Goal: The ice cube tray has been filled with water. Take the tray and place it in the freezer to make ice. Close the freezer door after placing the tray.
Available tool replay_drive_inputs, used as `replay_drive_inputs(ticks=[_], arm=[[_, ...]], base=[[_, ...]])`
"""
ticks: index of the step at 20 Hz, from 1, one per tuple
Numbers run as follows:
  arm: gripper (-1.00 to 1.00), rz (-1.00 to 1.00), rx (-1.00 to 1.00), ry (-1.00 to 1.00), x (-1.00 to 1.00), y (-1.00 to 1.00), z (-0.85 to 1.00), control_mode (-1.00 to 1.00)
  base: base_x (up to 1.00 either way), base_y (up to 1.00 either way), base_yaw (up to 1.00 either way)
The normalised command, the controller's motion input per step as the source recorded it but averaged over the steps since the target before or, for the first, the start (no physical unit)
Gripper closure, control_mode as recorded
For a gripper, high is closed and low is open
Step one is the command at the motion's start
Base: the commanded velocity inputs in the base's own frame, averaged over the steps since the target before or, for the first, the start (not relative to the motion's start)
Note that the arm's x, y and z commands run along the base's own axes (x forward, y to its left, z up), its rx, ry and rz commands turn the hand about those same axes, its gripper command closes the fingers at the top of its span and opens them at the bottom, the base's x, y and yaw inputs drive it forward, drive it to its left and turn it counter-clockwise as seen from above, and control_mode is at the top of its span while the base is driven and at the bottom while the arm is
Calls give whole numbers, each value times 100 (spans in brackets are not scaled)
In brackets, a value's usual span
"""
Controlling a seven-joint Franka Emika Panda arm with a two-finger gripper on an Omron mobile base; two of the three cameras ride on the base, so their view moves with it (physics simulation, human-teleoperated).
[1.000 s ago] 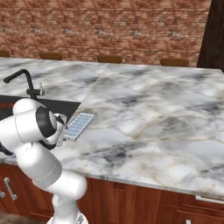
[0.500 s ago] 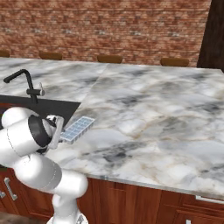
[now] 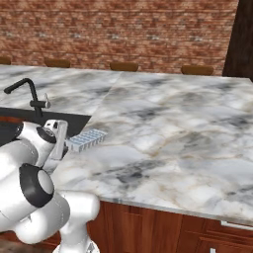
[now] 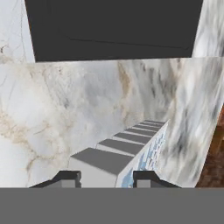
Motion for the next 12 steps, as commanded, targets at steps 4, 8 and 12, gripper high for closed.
replay_drive_inputs(ticks=[4, 8, 12], arm=[[100, 0, -12, -23, -31, 0, 77, -100], [100, -3, -12, -16, -42, 0, 88, -100], [100, -8, -8, -1, -61, 0, 100, -100]], base=[[0, 0, 0], [0, 0, 0], [0, 0, 0]])
